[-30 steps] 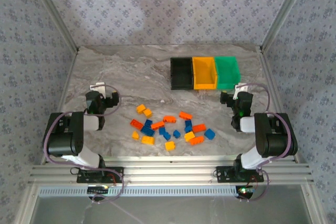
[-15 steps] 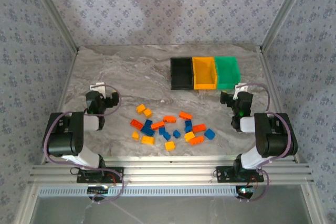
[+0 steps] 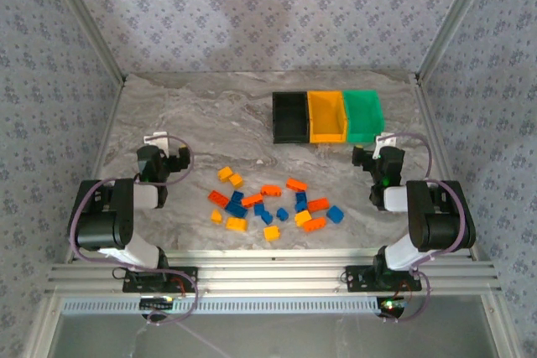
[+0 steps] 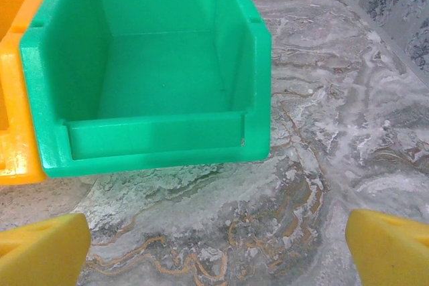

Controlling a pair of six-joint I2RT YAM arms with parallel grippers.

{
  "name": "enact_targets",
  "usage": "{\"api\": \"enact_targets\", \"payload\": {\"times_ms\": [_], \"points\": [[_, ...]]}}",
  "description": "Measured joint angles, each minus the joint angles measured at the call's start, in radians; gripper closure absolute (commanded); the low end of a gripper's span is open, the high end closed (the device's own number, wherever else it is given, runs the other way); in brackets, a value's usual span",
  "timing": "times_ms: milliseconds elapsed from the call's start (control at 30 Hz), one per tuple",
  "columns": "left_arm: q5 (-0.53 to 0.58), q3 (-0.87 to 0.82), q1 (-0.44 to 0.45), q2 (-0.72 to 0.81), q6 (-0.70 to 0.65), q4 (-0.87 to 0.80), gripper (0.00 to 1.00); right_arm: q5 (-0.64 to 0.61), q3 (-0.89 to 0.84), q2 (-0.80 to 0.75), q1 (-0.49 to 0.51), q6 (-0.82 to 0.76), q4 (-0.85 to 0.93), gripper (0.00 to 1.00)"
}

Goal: Sort the legos into containers by color

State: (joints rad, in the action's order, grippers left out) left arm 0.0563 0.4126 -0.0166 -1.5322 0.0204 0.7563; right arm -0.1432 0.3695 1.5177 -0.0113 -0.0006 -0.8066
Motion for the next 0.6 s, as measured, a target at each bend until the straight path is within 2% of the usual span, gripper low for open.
{"api": "enact_targets", "payload": {"times_ms": [133,267,333,400,467,533,600], "points": [[0.039,0.079,0.012,0.106,0.007,-0.169,0.00,-0.066,0.102,-0.076,0.010,0.019,0.215,0.00],[0.071,0.093,0.032,0.270,0.055,-0.184,0.00,-0.182,0.203,-0.165,0.047,0.087,0.340,0.00],[0.080,0.094,0.038,0.323,0.109,-0.168,0.00,-0.222,0.227,-0.198,0.063,0.179,0.381,0.00],[0.116,0.106,0.041,0.347,0.214,-0.181,0.00,-0.216,0.282,-0.196,0.053,0.318,0.481,0.00],[0.183,0.167,0.041,0.349,0.417,-0.320,0.00,-0.139,0.369,-0.157,0.008,0.424,0.583,0.00],[0.222,0.234,0.033,0.346,0.577,-0.455,0.00,-0.069,0.446,-0.103,-0.022,0.470,0.622,0.00],[0.216,0.268,0.022,0.347,0.685,-0.509,0.00,-0.013,0.490,-0.063,-0.019,0.483,0.635,0.00]]}}
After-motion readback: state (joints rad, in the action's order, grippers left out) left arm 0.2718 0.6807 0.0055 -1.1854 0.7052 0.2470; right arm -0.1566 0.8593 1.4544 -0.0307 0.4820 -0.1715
